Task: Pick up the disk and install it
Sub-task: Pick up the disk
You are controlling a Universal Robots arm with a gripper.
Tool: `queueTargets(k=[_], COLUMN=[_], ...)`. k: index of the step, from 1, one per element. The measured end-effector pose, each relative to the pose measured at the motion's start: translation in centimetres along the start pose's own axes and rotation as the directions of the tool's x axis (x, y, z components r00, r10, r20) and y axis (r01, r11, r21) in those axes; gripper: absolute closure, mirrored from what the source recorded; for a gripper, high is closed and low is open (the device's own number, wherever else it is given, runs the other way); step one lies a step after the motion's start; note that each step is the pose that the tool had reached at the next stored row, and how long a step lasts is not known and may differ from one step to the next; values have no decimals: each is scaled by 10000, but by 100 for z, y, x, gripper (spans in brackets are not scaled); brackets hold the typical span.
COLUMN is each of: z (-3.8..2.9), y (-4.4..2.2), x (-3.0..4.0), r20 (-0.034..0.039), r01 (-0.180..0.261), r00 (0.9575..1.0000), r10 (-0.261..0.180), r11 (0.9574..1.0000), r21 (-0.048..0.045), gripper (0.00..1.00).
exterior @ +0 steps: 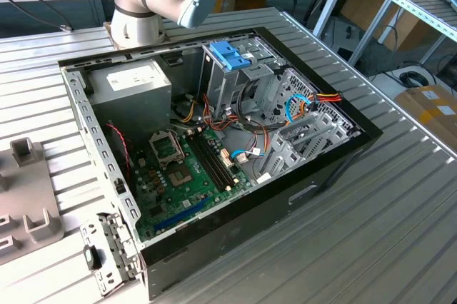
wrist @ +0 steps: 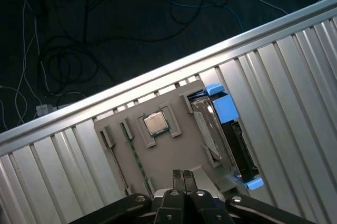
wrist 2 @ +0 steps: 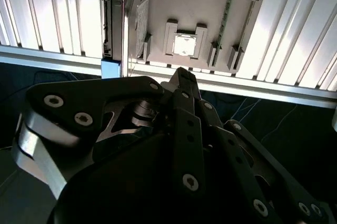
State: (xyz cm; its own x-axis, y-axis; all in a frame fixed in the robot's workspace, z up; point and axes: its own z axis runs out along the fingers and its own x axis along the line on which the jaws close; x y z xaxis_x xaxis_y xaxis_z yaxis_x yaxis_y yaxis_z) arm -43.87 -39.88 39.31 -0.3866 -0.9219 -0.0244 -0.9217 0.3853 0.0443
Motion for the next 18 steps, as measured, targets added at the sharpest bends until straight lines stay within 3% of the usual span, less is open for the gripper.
queueTargets(k=[18], z=[0], y=[0], x=[0], r20=[-34], r01=[776], r00=[9970], r10=[-776], r11=[9970], r21=[-20], gripper=[90])
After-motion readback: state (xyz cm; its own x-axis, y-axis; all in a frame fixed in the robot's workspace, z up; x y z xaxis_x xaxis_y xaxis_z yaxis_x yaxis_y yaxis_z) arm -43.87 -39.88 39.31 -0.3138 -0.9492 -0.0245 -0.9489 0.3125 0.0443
